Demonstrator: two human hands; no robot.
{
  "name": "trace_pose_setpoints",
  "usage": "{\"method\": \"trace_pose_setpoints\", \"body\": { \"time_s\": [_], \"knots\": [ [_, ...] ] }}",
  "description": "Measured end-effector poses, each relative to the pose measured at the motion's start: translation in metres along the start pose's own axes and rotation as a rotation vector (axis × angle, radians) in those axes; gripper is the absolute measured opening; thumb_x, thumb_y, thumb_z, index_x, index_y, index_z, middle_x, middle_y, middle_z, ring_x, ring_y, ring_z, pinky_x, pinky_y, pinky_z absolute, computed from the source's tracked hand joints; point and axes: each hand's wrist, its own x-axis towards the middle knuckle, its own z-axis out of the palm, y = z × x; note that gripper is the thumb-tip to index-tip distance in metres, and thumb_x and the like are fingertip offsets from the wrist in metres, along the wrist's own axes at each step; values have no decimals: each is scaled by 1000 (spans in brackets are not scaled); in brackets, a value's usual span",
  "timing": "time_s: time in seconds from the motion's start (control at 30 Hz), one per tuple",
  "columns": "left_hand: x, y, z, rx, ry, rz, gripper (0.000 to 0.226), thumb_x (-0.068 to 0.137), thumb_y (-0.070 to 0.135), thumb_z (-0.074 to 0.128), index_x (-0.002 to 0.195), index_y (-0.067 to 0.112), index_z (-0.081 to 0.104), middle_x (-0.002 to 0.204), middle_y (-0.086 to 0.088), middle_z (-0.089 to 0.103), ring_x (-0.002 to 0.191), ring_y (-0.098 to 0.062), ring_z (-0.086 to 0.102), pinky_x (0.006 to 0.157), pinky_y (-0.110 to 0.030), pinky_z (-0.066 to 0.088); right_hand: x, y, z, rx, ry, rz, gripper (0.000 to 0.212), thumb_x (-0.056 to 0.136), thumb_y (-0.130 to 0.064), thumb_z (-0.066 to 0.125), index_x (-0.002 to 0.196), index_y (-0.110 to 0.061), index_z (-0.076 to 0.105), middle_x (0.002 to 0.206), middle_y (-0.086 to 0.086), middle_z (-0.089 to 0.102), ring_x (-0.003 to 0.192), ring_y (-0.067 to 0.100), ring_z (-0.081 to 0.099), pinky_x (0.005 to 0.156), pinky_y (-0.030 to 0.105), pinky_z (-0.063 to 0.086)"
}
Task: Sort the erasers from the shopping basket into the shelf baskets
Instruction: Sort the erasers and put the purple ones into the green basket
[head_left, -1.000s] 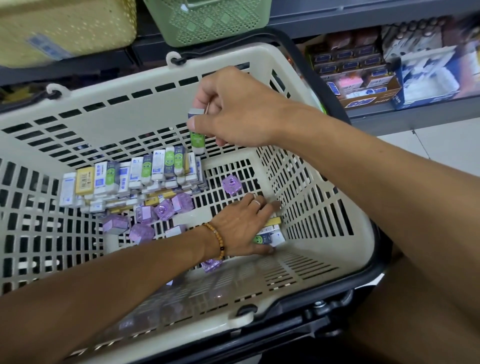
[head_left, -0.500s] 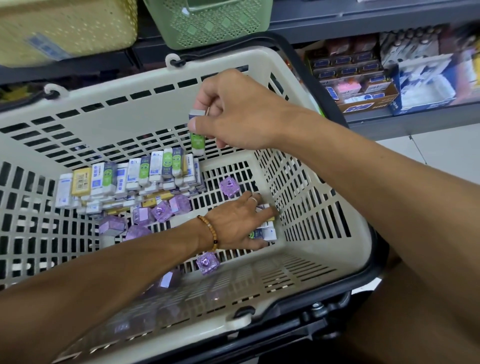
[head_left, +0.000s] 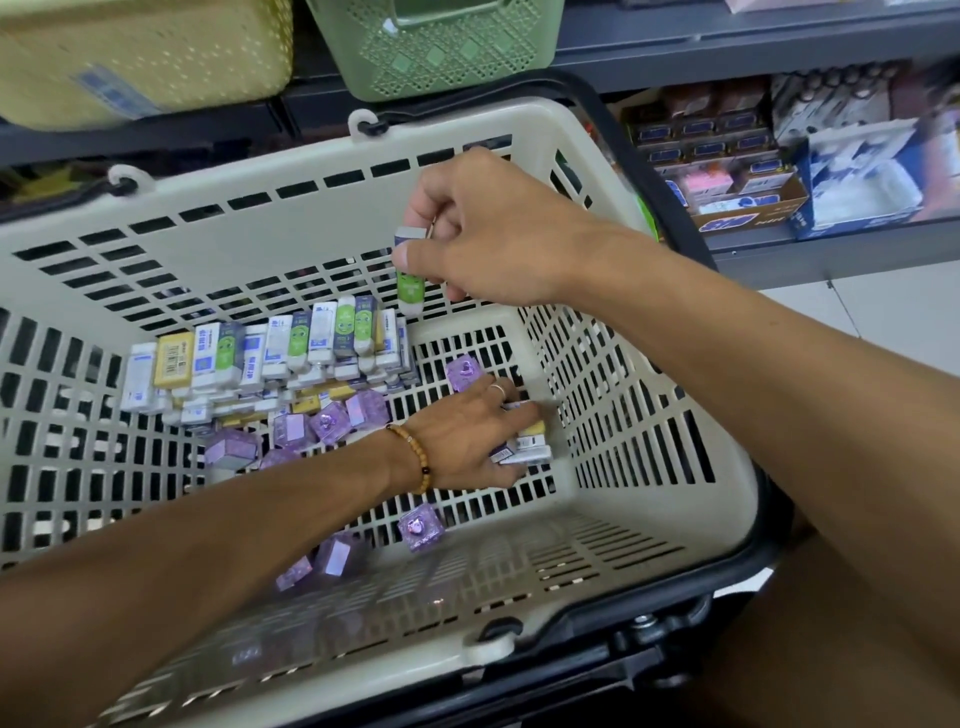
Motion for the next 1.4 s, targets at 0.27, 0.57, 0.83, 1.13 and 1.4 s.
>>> {"method": "trace_pose_setpoints", "body": {
  "time_s": [0.27,0.57,0.83,1.13,1.4],
  "knots": [
    [-47,12,-52,-1663,14,-567,37,78,24,71,112,25,58,95,-8,69,77,-20,67,52,-26,55,7,-2,0,45,-12,8,19,91,-24,67,100,-7,66,69,-7,56,75,12,61,67,22,47],
    [-177,-24,-100,-2095,208,-785,58,74,33,78,118,-2,63,115,-29,64,88,-36,69,61,-33,60,38,-8,45,213,-126,134,17,97,-20,59,95,-4,63,77,6,67,58,11,62,56,24,52],
    [-224,-46,-126,-2051,600,-938,45,70,31,68,106,6,72,107,-25,69,77,-34,72,53,-30,58,91,-30,129,242,-243,257,18,99,-12,53,86,-6,65,76,9,67,59,12,62,56,24,53],
    [-218,-54,-128,-2146,525,-737,43,76,38,60,102,5,74,97,-18,69,73,-27,69,46,-22,53,72,-59,122,302,-224,103,33,100,-41,49,112,-17,68,96,-4,69,58,3,65,56,23,55],
    [-202,-43,-130,-1967,574,-778,45,69,33,79,106,14,63,89,-12,69,63,-21,68,42,-21,48,52,-76,104,458,-275,64,16,92,-34,66,82,-24,74,60,-14,65,51,-2,57,49,13,46]
  ]
}}
